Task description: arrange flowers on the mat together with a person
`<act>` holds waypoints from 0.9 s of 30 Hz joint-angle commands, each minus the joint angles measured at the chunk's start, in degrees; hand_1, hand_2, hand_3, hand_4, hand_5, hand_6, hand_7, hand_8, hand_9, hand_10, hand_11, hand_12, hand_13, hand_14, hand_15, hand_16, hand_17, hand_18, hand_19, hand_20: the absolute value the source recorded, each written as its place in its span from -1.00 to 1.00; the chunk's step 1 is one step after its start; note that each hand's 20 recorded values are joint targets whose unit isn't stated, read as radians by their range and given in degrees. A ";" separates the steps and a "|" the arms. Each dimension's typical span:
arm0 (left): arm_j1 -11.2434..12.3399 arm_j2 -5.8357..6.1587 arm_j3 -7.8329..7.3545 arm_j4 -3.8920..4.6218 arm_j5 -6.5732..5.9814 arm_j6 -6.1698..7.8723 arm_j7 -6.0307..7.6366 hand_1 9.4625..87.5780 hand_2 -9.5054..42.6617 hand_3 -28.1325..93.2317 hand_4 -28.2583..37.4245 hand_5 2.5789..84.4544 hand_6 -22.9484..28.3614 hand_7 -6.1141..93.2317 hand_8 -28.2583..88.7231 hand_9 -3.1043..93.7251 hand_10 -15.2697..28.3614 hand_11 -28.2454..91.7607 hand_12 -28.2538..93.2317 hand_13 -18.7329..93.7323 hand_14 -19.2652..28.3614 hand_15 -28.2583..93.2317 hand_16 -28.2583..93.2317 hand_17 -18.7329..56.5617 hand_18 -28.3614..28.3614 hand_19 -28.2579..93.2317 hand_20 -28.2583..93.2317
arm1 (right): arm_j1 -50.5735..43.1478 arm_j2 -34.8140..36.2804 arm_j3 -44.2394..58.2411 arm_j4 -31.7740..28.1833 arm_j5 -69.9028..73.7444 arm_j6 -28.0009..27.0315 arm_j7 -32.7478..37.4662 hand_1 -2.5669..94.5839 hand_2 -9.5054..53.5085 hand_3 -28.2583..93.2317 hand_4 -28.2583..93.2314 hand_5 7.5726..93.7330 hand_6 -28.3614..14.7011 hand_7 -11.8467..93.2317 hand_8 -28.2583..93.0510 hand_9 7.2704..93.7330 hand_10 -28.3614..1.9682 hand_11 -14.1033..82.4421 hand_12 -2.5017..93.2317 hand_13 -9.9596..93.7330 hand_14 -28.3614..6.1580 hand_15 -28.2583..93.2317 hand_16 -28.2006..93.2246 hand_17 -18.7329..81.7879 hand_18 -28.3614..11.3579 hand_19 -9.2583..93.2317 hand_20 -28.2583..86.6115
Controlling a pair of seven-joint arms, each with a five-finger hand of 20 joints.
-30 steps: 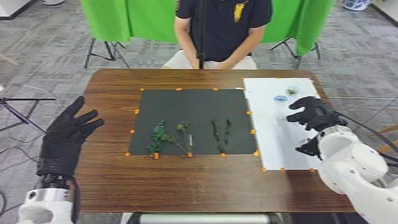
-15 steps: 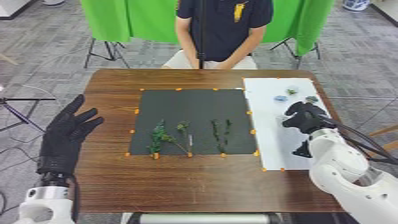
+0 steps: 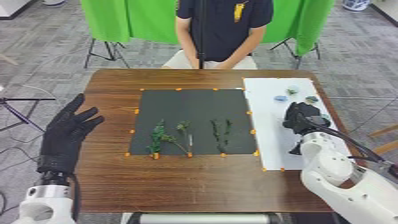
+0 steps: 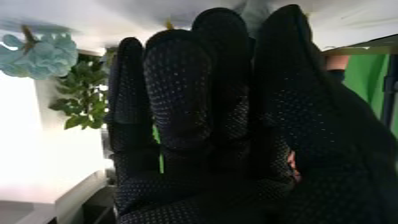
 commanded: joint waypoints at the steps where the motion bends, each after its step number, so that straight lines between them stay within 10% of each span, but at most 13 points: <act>1: 0.59 -0.73 -0.44 0.02 0.15 -0.56 -0.83 -0.67 -0.46 0.76 -1.00 -0.21 0.03 -0.63 -0.68 -0.14 0.52 -0.16 -0.36 -0.15 0.96 0.25 -0.65 -0.73 0.84 0.24 -0.28 | -0.99 0.74 1.07 -0.05 -3.38 3.72 0.55 0.28 -1.00 0.40 -1.00 0.77 0.57 -0.43 -0.55 0.82 0.39 -0.06 -0.28 0.76 0.40 0.41 -0.19 0.14 -0.55 0.68 -0.16; 13: 0.80 -0.16 -1.64 -0.75 0.21 0.08 -0.67 -0.66 -0.46 0.76 -1.00 -0.21 0.03 -0.63 -0.68 -0.14 0.53 -0.16 -0.36 -0.15 0.95 0.25 -0.65 -0.73 0.84 0.24 -0.28 | 9.89 -7.44 -5.89 -11.07 -3.76 3.44 -11.33 0.24 -1.00 0.45 -1.00 0.78 0.57 -0.45 -0.54 0.83 0.36 0.02 -0.31 0.77 0.37 0.42 -0.16 0.14 -0.53 0.70 -0.17; 26: -3.34 -0.28 -1.25 -0.35 1.68 -0.66 -2.27 -0.66 -0.46 0.76 -1.00 -0.20 0.03 -0.63 -0.68 -0.15 0.53 -0.16 -0.36 -0.15 0.95 0.26 -0.65 -0.73 0.84 0.24 -0.28 | 18.90 -31.17 -23.01 2.27 -15.12 1.01 -21.02 0.22 -1.00 0.47 -1.00 0.79 0.61 -0.45 -0.54 0.79 0.33 0.05 -0.28 0.70 0.33 0.45 -0.15 -0.06 -0.54 0.61 -0.18; 27: -3.70 1.38 -0.46 -0.16 0.26 -0.09 -0.84 -0.66 -0.46 0.76 -1.00 -0.20 0.03 -0.63 -0.68 -0.15 0.53 -0.16 -0.36 -0.15 0.95 0.26 -0.65 -0.73 0.84 0.24 -0.28 | 19.11 -32.34 -23.86 3.33 -15.97 1.00 -21.37 0.21 -1.00 0.47 -1.00 0.78 0.61 -0.45 -0.54 0.79 0.33 0.06 -0.28 0.69 0.33 0.46 -0.15 -0.08 -0.54 0.60 -0.18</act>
